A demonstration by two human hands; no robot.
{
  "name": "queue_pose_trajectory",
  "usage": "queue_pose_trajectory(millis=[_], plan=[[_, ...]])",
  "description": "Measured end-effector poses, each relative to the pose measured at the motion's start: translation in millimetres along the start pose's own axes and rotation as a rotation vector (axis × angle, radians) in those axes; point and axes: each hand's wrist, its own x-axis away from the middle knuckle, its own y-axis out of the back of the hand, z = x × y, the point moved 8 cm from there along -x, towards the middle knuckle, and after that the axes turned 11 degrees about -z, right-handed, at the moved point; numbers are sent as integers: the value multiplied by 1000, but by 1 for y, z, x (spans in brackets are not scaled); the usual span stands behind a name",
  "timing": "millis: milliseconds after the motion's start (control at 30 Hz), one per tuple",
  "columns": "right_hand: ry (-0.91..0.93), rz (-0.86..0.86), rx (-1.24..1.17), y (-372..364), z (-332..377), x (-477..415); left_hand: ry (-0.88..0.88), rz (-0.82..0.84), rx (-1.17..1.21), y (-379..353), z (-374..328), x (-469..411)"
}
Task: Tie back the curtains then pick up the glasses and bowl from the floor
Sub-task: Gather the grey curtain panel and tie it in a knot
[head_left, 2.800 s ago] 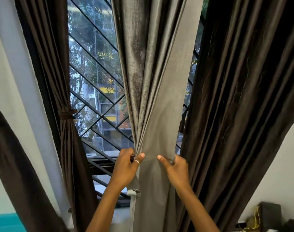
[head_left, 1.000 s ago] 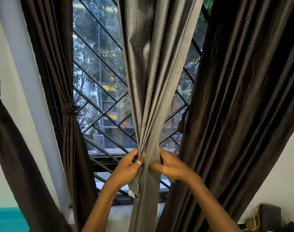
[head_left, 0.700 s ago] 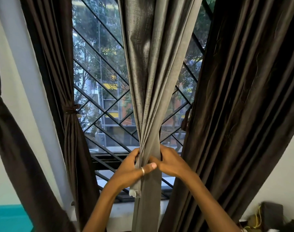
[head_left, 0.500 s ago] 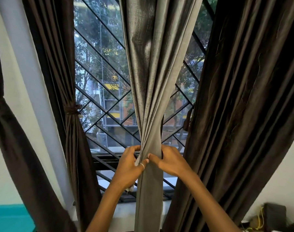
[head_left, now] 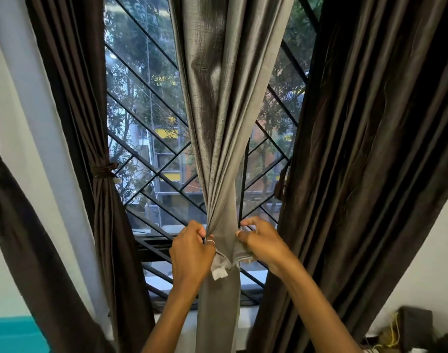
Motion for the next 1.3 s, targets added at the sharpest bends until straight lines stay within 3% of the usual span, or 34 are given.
queue_pose_trajectory(millis=[67, 133, 300, 500, 667, 833, 1067, 1300], plan=[[-200, 57, -293, -7, -11, 6, 16, 7, 13, -1, 0, -1], [-254, 74, -427, -12, -15, 10, 43, 31, 31, -3, 1, -1], [-192, 95, -453, -25, -18, 21, 163, 99, 74, -5, 6, 0], [-94, 243, -551, -40, -14, 33, 309, 164, 184, -5, 10, 2], [22, 234, -364, -39, -13, 34, 353, 184, 142, -1, 8, 2], [158, 208, -135, -39, -8, 39, 281, 219, -86, 2, 6, 1], [308, 160, 70, -40, 2, 52, 456, 410, 150, -14, 9, 6], [333, 182, 72, -46, 4, 54, 482, 410, 233, -16, 12, 10]])
